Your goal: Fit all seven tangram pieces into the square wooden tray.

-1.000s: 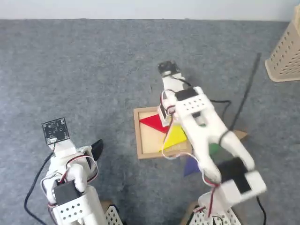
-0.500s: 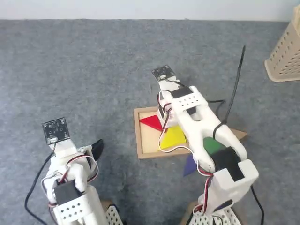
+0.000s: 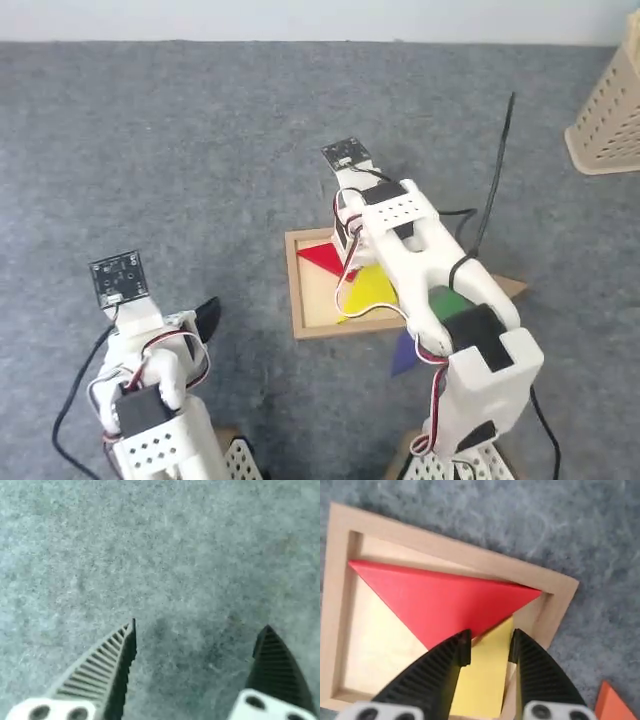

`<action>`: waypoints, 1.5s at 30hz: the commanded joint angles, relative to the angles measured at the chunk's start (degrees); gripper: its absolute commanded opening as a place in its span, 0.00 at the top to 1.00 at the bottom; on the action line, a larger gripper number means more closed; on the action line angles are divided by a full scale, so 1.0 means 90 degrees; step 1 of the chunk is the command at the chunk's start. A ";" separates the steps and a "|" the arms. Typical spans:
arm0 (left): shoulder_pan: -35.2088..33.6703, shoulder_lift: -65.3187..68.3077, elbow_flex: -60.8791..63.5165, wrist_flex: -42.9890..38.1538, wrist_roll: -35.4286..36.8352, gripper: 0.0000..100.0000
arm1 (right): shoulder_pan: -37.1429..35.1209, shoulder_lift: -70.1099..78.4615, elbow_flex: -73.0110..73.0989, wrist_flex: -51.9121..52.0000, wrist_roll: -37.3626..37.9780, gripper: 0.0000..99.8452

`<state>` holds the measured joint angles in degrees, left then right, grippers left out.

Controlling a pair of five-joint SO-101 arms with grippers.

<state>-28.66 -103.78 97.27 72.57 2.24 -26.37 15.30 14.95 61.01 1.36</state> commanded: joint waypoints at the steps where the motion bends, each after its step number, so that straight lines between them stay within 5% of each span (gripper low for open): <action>1: 0.0010 -0.0078 -0.0083 -0.0010 -0.0010 0.65 | 0.0103 0.0015 -0.0176 0.0278 0.0088 0.85; 12: 0.0010 -0.0078 -0.0083 -0.0010 -0.0010 0.65 | 0.0435 0.0063 -0.0195 0.0454 0.0107 0.95; 45: 0.0010 -0.0078 -0.0083 -0.0010 -0.0010 0.65 | 0.0317 0.0112 -0.0137 0.0523 0.0078 0.99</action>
<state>-28.66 -103.78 97.27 72.57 2.24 -22.86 17.32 13.36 64.97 1.19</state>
